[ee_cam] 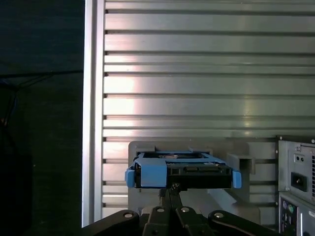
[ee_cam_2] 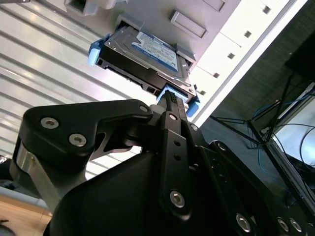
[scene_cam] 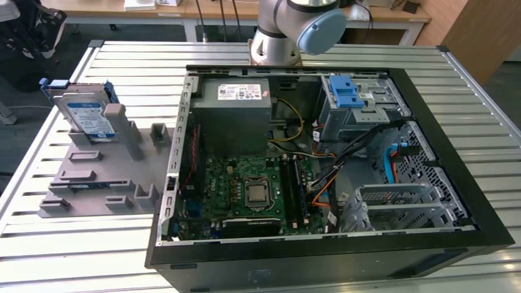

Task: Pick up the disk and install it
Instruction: 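Pick up the disk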

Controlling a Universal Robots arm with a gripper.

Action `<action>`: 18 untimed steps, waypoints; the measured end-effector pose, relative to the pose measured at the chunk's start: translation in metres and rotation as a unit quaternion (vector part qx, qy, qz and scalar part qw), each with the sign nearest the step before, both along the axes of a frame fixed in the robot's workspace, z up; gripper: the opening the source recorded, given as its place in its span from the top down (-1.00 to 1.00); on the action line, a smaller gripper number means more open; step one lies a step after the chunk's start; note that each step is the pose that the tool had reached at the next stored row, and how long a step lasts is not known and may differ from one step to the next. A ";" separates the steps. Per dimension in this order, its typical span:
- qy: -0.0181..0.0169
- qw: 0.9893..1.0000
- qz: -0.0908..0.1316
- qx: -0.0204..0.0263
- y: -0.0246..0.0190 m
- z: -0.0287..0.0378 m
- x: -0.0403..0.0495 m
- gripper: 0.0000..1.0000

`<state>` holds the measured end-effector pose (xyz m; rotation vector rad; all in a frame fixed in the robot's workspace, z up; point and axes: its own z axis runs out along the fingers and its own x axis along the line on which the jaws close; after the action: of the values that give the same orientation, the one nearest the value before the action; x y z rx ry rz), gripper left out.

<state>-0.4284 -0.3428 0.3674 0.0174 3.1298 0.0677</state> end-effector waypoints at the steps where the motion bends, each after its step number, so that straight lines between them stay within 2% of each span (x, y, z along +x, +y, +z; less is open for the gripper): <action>1: 0.000 1.000 0.001 0.000 0.0000 0.0000 0.0000 0.79; 18: 0.000 1.000 0.019 0.000 0.0000 0.0000 0.0000 0.79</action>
<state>-0.4284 -0.3428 0.3674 -0.0433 3.1304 0.0681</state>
